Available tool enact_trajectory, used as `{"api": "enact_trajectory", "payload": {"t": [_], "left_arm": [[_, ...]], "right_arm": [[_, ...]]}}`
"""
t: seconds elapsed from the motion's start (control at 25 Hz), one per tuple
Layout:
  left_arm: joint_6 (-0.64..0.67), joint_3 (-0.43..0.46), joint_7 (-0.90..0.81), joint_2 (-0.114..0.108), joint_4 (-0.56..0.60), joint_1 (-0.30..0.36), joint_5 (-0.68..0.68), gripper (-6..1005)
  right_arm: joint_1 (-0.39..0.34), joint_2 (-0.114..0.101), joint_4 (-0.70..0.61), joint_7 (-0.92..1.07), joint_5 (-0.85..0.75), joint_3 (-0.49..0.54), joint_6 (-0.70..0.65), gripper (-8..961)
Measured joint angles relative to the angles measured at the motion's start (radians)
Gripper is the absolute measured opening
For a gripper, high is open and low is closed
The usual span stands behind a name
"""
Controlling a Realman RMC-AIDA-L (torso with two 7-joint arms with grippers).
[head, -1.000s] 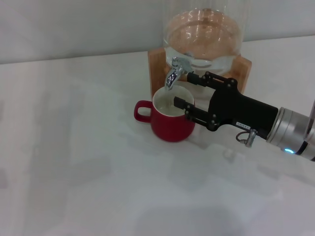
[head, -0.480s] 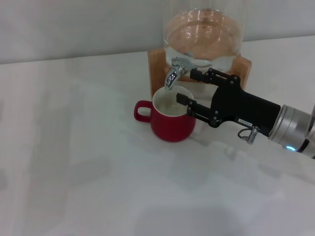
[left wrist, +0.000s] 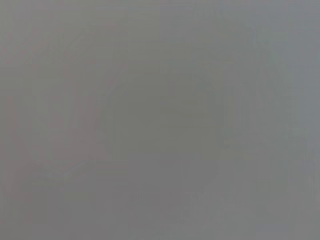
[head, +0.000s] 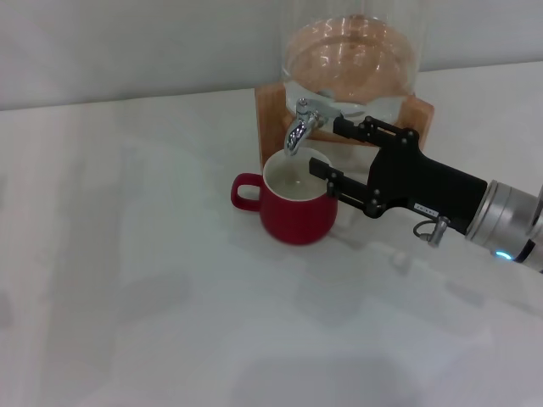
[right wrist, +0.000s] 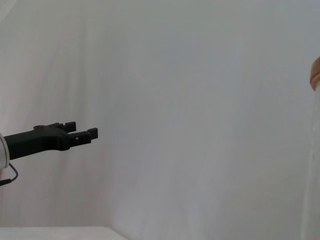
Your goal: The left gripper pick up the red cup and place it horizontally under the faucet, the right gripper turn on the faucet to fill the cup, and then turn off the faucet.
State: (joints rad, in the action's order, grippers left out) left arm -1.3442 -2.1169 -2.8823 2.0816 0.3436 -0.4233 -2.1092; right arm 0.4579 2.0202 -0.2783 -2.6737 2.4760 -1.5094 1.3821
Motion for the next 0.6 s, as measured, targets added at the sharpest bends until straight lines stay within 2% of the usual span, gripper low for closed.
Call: {"api": "enact_trajectory", "payload": {"t": [0.4,0.6], "left_arm": [[0.007,0.0,0.002,0.0,0.0,-0.001,0.001,862],[0.007,0.005,0.006,0.0,0.0,0.001,0.006,861]], "right_arm": [[-0.058,0.001,-0.008,0.0,-0.004,-0.005,0.032,636],[-0.105,-0.007,-0.007,0.0,0.001,0.034,0.045,636]]}}
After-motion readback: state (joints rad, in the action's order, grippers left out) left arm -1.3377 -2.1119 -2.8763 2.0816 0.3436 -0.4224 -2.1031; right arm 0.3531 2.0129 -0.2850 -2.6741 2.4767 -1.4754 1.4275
